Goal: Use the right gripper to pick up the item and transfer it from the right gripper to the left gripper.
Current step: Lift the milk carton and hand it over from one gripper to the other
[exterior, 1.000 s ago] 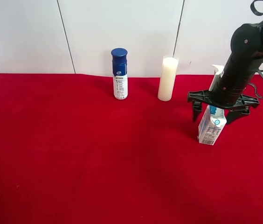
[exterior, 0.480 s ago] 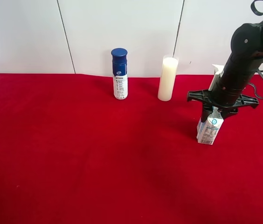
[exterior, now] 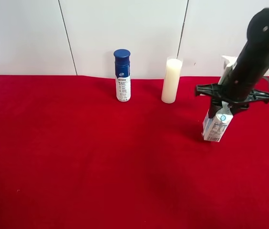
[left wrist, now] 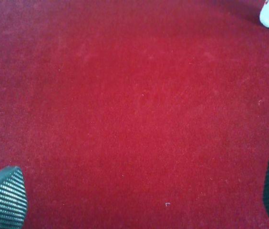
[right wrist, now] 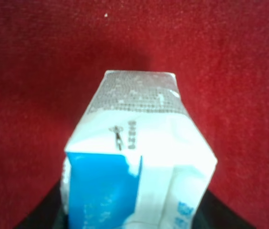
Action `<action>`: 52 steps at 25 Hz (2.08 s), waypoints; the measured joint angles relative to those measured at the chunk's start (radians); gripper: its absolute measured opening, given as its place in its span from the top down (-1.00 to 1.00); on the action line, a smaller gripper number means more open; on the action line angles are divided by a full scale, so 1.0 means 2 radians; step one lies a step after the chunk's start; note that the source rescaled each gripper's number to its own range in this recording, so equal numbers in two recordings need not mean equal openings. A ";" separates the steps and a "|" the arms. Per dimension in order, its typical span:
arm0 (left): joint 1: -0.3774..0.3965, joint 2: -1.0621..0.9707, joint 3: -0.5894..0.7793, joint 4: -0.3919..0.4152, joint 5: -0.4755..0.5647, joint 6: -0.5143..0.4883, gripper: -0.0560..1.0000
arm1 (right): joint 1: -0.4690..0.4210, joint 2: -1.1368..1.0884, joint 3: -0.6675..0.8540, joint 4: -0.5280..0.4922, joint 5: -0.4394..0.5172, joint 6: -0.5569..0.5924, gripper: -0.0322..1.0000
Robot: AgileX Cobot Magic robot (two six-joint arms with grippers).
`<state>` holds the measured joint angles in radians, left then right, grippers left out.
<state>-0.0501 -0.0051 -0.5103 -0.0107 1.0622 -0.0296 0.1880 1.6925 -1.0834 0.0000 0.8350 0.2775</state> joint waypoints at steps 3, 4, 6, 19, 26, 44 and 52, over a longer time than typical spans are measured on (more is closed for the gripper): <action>0.000 0.000 0.000 0.000 0.000 0.000 -1.00 | 0.000 -0.023 0.000 0.000 0.020 -0.016 0.94; 0.000 0.000 0.000 0.000 0.000 0.000 -1.00 | 0.000 -0.028 0.000 0.000 0.026 -0.021 0.94; 0.000 0.000 0.000 0.000 0.000 0.000 -1.00 | 0.000 -0.042 0.000 0.000 0.037 -0.034 0.94; 0.000 0.000 0.000 0.000 0.000 0.000 -1.00 | 0.001 -0.088 0.000 0.082 0.077 -0.165 0.94; 0.000 0.000 0.000 0.000 0.000 0.000 -1.00 | 0.036 -0.088 0.000 0.116 0.077 -0.237 0.94; 0.000 0.005 0.000 -0.006 0.000 0.011 -1.00 | 0.169 -0.088 0.000 0.119 0.049 -0.356 0.94; -0.010 0.117 -0.016 -0.122 0.013 0.139 -1.00 | 0.230 -0.088 0.000 0.120 0.020 -0.415 0.94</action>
<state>-0.0707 0.2290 -0.5430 -0.2556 1.0877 0.2494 0.6490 1.5158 -1.0834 0.2402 0.8758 -0.5515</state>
